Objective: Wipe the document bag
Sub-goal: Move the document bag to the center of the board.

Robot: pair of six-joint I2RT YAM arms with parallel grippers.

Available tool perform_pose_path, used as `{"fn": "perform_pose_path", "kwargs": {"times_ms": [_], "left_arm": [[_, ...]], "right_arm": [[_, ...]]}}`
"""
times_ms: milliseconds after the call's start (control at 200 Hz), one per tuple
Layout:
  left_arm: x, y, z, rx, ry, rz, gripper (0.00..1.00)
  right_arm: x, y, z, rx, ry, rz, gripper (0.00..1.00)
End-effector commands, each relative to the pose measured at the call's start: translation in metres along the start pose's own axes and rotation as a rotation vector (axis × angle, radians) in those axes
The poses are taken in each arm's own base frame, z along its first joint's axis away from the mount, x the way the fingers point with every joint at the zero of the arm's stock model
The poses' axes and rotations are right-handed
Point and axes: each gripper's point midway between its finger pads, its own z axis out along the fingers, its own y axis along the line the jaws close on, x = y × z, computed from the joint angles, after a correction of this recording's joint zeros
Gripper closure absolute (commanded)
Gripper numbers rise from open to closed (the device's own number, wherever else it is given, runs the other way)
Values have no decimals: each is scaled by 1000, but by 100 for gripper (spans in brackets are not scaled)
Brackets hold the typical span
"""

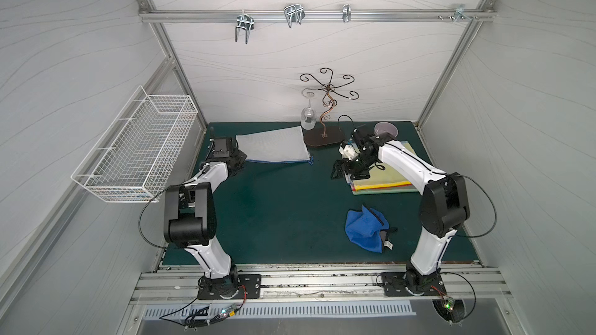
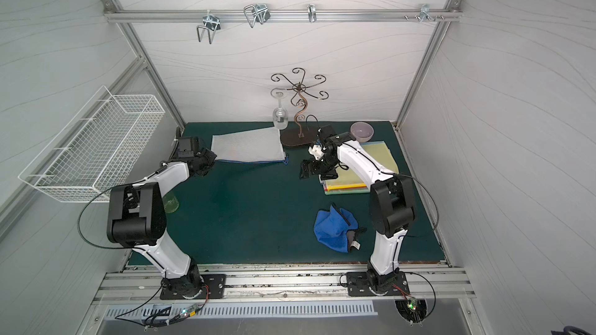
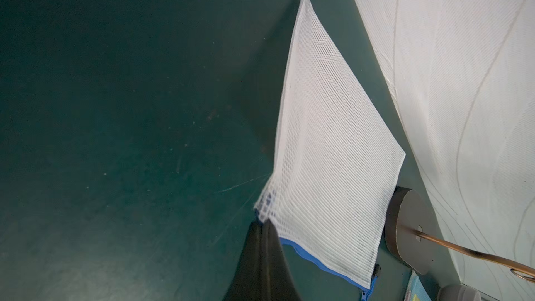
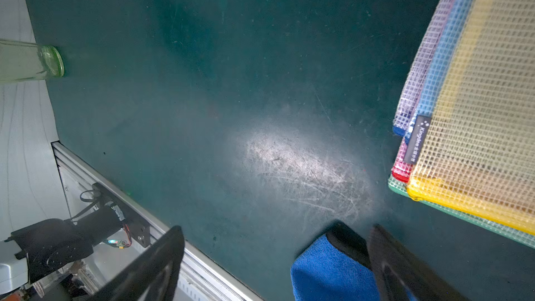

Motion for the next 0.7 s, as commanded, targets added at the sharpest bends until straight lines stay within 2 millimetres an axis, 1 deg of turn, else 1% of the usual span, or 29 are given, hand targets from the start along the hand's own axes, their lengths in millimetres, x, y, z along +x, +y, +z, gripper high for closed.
{"fn": "perform_pose_path", "kwargs": {"times_ms": [0,45,110,145,250,445,565,695], "left_arm": [[14,-9,-22,47,22,0,100],[23,-6,-29,45,41,3,100],[40,5,-40,22,75,9,100],[48,7,-50,20,88,15,100],[79,25,-73,-19,142,59,100],[144,73,-107,-76,263,84,100],[167,95,-127,-104,290,111,100],[190,114,-139,-114,328,128,100]], "right_arm": [[1,8,-2,-13,8,-17,1],[2,9,0,-13,12,-19,1],[3,12,1,-17,17,-25,1],[4,14,1,-18,20,-30,1],[7,18,5,-19,33,-38,1],[12,33,11,-19,55,-78,1],[19,40,15,-6,74,-102,1],[28,43,16,0,90,-107,1]]}}
